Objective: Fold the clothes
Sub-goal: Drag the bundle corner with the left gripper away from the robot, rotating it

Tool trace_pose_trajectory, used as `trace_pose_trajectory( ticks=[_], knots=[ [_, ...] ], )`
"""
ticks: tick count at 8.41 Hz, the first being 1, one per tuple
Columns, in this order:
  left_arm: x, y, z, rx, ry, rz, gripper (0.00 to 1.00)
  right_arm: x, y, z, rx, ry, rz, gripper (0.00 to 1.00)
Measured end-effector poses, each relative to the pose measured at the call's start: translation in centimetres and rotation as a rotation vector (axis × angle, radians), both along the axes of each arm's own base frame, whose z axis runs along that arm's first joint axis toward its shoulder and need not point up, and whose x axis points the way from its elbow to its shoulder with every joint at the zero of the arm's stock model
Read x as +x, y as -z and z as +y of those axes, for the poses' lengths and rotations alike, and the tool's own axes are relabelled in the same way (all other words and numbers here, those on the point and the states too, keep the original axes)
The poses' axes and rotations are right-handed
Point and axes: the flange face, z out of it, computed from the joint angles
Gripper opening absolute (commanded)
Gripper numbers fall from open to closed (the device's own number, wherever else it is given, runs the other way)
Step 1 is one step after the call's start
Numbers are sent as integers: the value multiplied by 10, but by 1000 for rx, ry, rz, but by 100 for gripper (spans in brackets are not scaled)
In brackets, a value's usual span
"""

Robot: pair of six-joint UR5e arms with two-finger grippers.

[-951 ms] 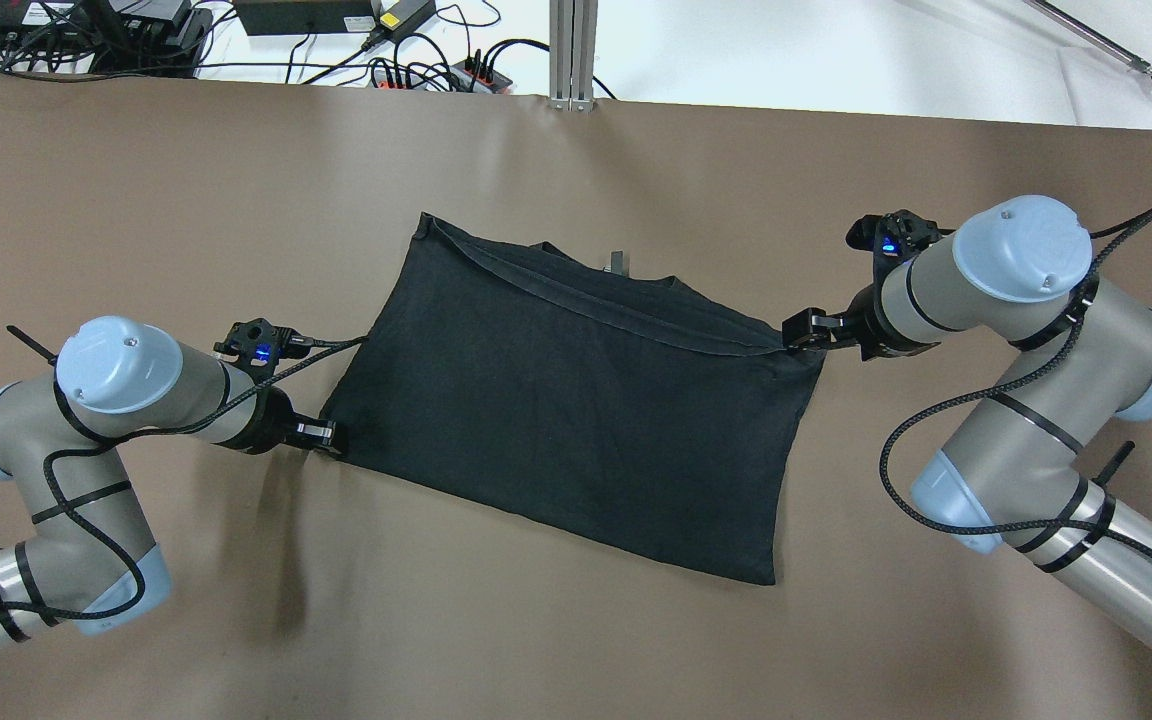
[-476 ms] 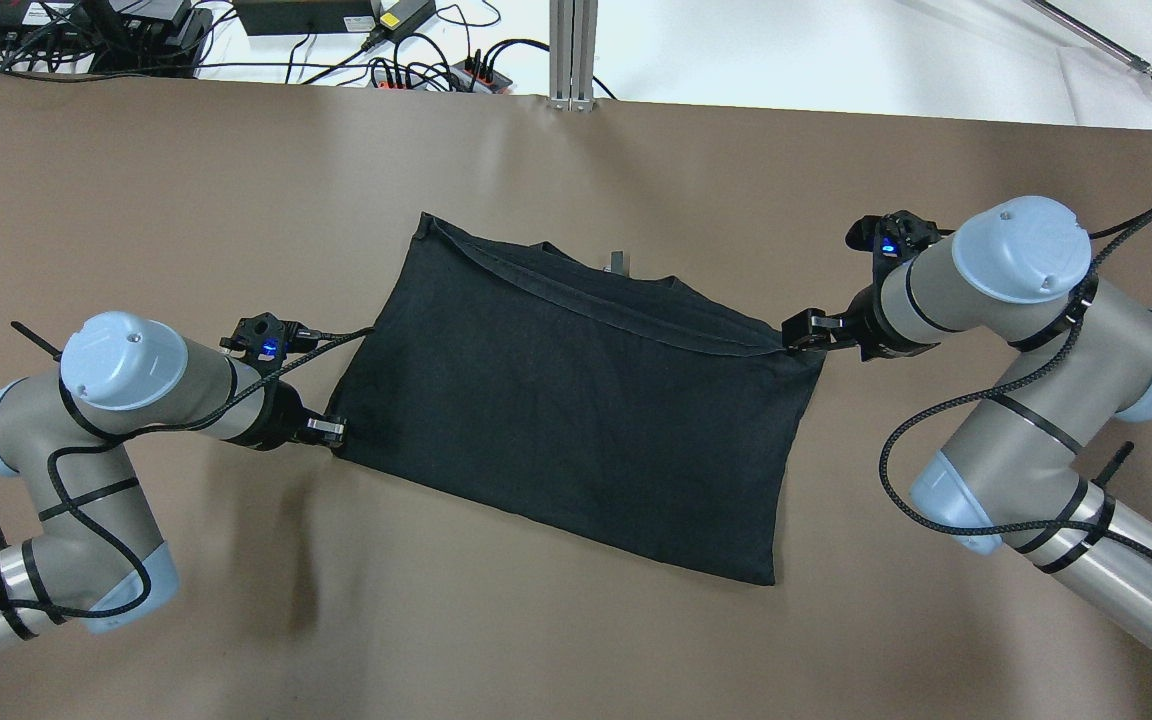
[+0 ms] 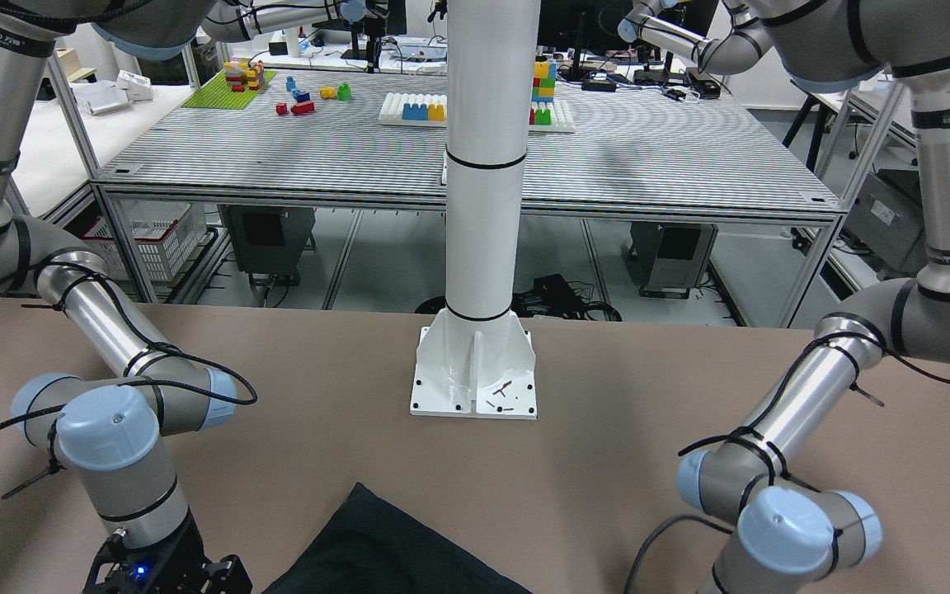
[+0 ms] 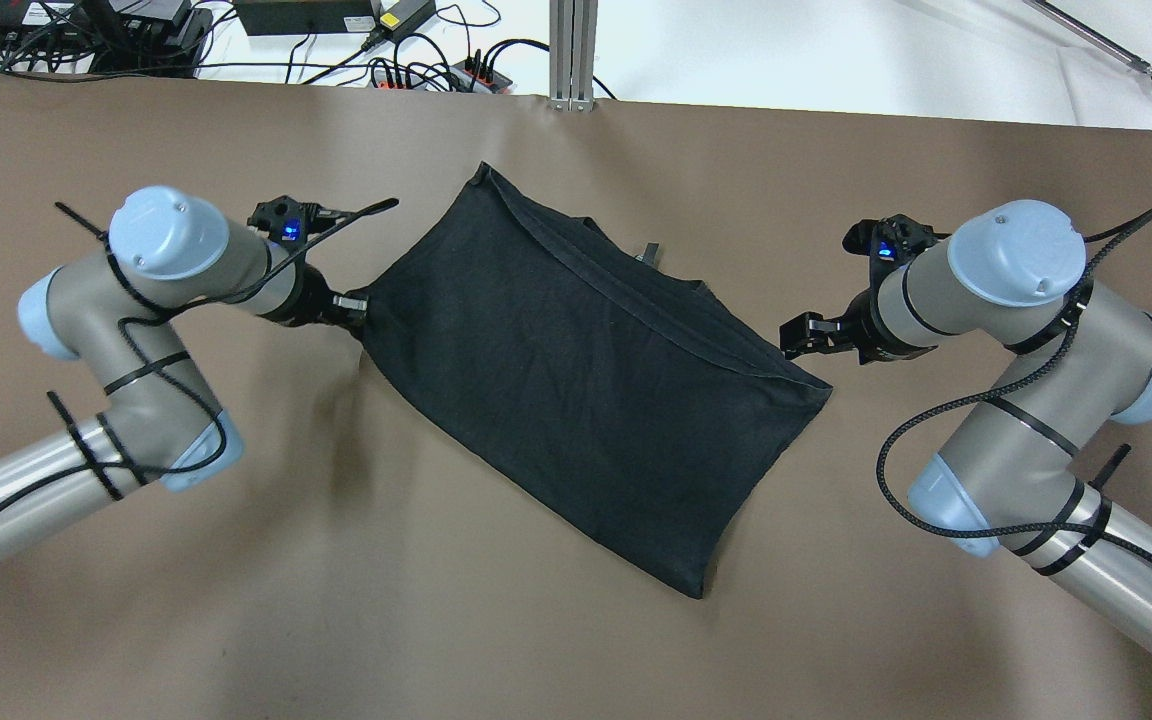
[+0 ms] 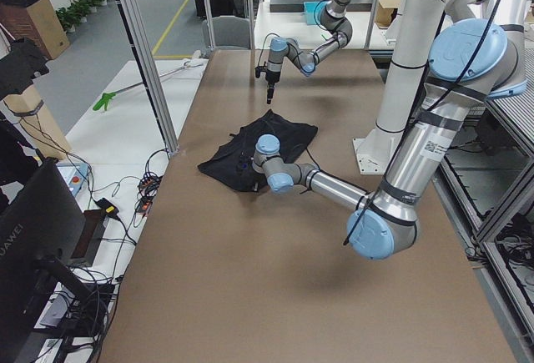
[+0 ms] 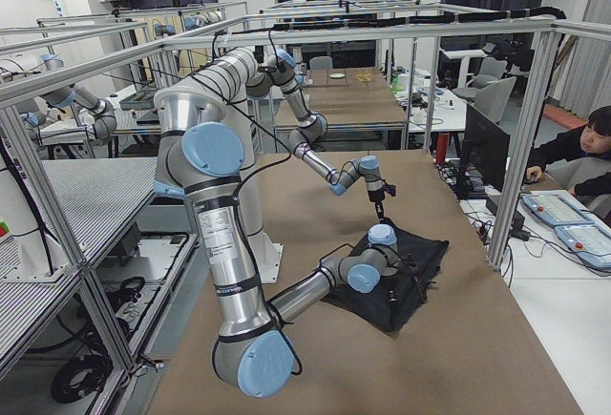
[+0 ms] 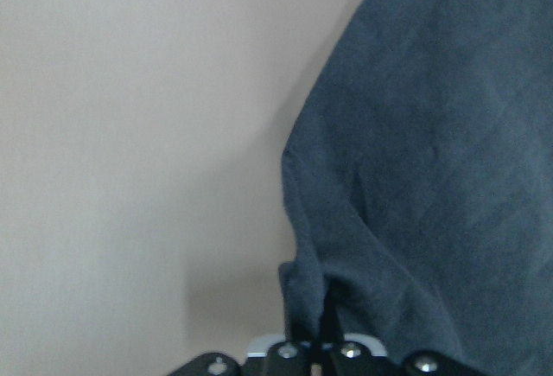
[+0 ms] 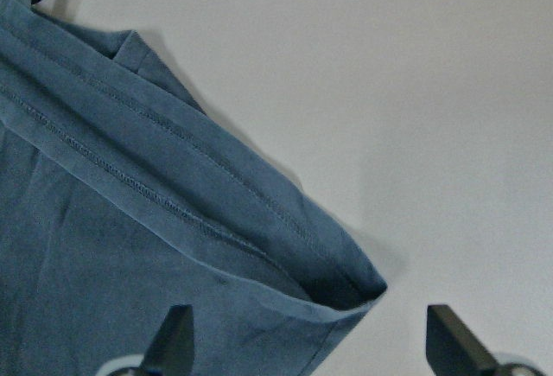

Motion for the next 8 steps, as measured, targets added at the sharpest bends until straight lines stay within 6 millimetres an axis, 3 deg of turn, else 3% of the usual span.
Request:
trace_pose_trajectory(
  ticks=[3,4,6,7,8],
  knots=[
    [26,45,-109,-19,84,-59,0,-6,-2,2,-2,7,4,94],
    [38,67,-135,-18,112,-79,0,-7,-3,3,-3,8,5,94],
    [67,112,-166,-15,146,-118,0,-9,-3,4,-4,10,5,94],
    [76,125,-173,-12,157,-132,13,-12,-3,6,-4,15,5,94],
    [78,131,-178,-5,164,-143,96,-17,-2,9,-2,19,6,94]
  ],
)
